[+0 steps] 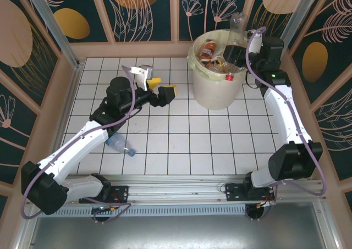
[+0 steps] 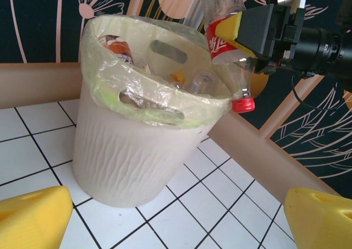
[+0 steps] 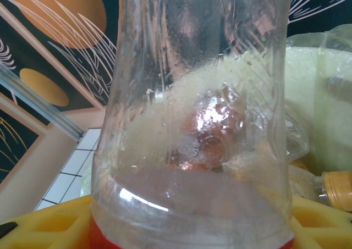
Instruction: Put the plastic bottles in the bin
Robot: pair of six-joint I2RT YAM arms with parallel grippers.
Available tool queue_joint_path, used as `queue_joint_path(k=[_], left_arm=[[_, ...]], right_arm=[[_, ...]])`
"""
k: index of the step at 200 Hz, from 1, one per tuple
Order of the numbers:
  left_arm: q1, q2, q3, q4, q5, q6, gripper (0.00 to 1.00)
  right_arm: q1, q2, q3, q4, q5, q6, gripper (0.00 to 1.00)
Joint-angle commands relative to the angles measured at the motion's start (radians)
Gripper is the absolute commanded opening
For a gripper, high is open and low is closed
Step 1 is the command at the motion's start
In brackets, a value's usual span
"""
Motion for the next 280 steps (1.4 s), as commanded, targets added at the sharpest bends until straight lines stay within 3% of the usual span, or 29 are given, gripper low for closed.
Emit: queue_joint_path(k=[1, 64, 100, 179, 224, 280], left_arm=[[-0.001, -0.014, 0.028, -0.003, 0.003, 0.01, 0.99], [-0.001, -0.017, 0.018, -0.001, 0.002, 0.007, 0.99], [-0.001, -0.019, 0.016, -0.004, 0.003, 0.005, 0.99], [-0.001, -0.047, 0.011, -0.103, -0.159, 0.02, 0.99], [-0.001, -0.04, 0.006, -0.095, -0.126, -0.003, 0.99], [-0.001, -0.018, 0.015, -0.098, -0.125, -0.002, 0.99]], right_arm=[[-0.013, 0.011, 0.028, 0.084, -0.089, 0.037, 0.62], [-0.049, 0.003, 0.016, 0.197, -0.27, 0.137, 0.62], [-0.05, 0.019, 0.043, 0.217, -0.212, 0.149, 0.63], [-0.05, 0.149, 0.107, 0.185, -0.076, 0.091, 0.64], [-0.047, 0.214, 0.131, 0.116, -0.071, 0.072, 0.69], [-0.044, 0.173, 0.108, 0.087, -0.029, 0.065, 0.8]])
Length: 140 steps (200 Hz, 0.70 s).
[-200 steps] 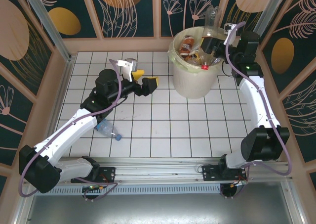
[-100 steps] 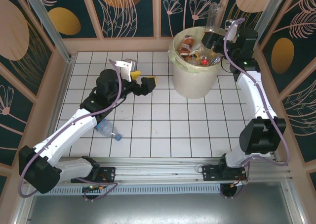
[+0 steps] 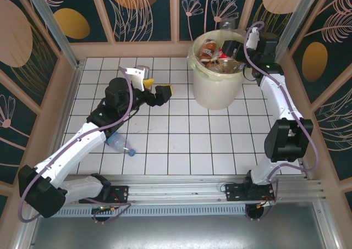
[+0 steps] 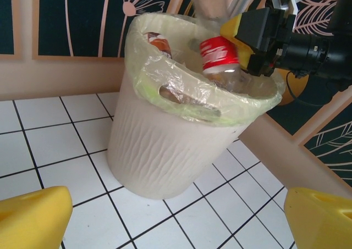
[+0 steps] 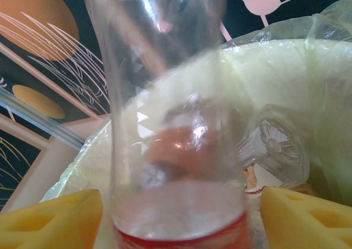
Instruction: Put the plastic bottles in the bin
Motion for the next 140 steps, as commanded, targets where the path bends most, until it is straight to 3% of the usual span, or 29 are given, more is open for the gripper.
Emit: queue_joint_path(k=[1, 37, 68, 100, 140], left_arm=[[-0.001, 0.014, 0.009, -0.003, 0.006, -0.005, 0.99], [-0.001, 0.007, 0.003, -0.018, -0.032, -0.005, 0.99], [-0.001, -0.014, 0.006, -0.096, -0.155, -0.004, 0.99], [-0.001, -0.068, -0.012, -0.245, -0.339, -0.054, 0.99], [-0.001, -0.136, -0.052, -0.505, -0.535, -0.264, 0.99]], right_arm=[[0.001, -0.041, 0.026, -0.017, 0.035, -0.022, 0.81], [-0.001, -0.066, 0.038, -0.052, 0.101, -0.033, 0.85], [-0.001, -0.104, 0.034, -0.046, 0.117, -0.051, 0.85], [-0.001, -0.171, -0.002, -0.024, 0.047, -0.098, 0.86], [0.007, -0.341, -0.178, 0.056, -0.102, -0.137, 0.9]])
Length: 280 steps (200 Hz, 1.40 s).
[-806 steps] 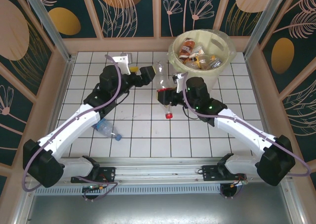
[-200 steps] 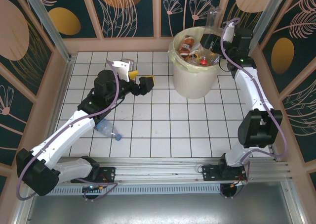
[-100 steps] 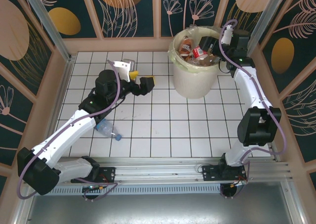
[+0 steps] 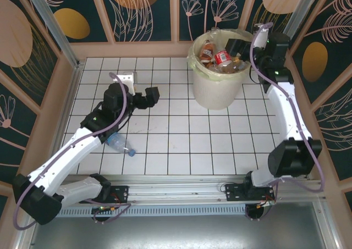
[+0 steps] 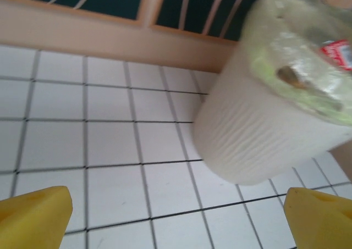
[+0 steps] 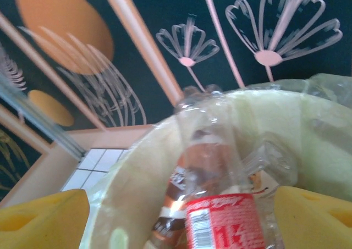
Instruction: Put the plastic bottles in the bin
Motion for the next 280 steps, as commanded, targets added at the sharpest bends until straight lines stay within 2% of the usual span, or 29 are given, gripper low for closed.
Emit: queue_joint_path(k=[1, 32, 59, 87, 122, 152, 186, 234, 280], left_arm=[[-0.001, -0.04, -0.029, -0.219, -0.175, -0.16, 0.99], [-0.001, -0.047, -0.088, -0.415, -0.251, -0.352, 0.99], [0.0, -0.029, -0.114, -0.531, -0.267, -0.484, 0.99], [0.016, -0.032, -0.152, -0.57, -0.239, -0.543, 0.99], [0.098, -0.039, -0.216, -0.542, -0.15, -0.531, 0.99], [0.175, -0.042, -0.279, -0.486, -0.076, -0.502, 0.98], [0.232, -0.036, -0.342, -0.466, -0.057, -0.506, 0.99], [0.325, -0.009, -0.413, -0.341, 0.014, -0.461, 0.99], [0.381, 0.059, -0.417, -0.227, 0.018, -0.388, 0.99]], right_arm=[[0.007, -0.122, -0.107, 0.078, -0.128, -0.05, 0.9], [0.064, -0.257, -0.264, 0.085, -0.214, -0.067, 0.95], [0.184, -0.343, -0.385, 0.091, -0.207, -0.07, 0.97], [0.319, -0.379, -0.486, 0.125, -0.215, -0.066, 0.98], [0.458, -0.38, -0.582, 0.175, -0.235, -0.052, 0.99], [0.537, -0.355, -0.611, 0.174, -0.231, -0.062, 0.99], [0.609, -0.316, -0.604, 0.134, -0.187, -0.092, 0.99], [0.646, -0.293, -0.603, 0.142, -0.165, -0.094, 0.99], [0.656, -0.284, -0.614, 0.139, -0.146, -0.092, 0.99]])
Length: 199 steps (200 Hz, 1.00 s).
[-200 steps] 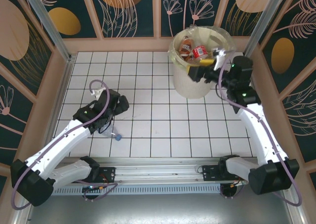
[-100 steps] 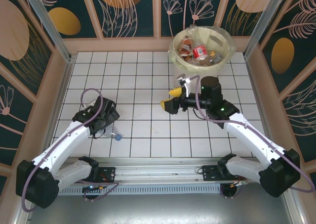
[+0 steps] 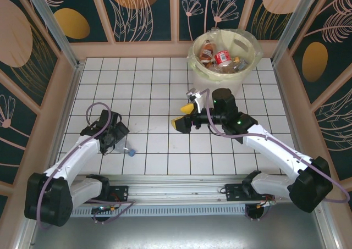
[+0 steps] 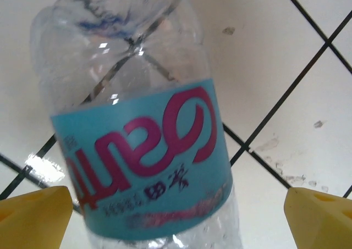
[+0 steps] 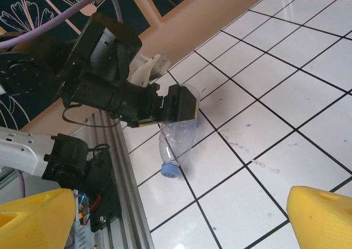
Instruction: Put the plastic bottles in the bin
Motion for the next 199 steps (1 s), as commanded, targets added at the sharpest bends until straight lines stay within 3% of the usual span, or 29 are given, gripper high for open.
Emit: queue_joint_path(k=[1, 43, 140, 199], left_arm=[[0.027, 0.03, -0.005, 0.093, 0.009, 0.065, 0.99], [0.057, 0.102, 0.003, 0.155, 0.035, 0.103, 0.95], [0.062, 0.124, 0.002, 0.281, 0.116, 0.142, 0.62], [0.055, 0.065, -0.024, 0.531, 0.319, 0.098, 0.62]], right_arm=[[0.011, 0.009, -0.011, 0.022, 0.017, -0.021, 0.99], [0.014, 0.014, -0.012, 0.02, 0.032, -0.019, 0.99], [0.015, 0.035, -0.018, 0.04, 0.071, 0.002, 0.99], [0.009, 0.098, -0.044, 0.136, 0.062, 0.186, 0.98]])
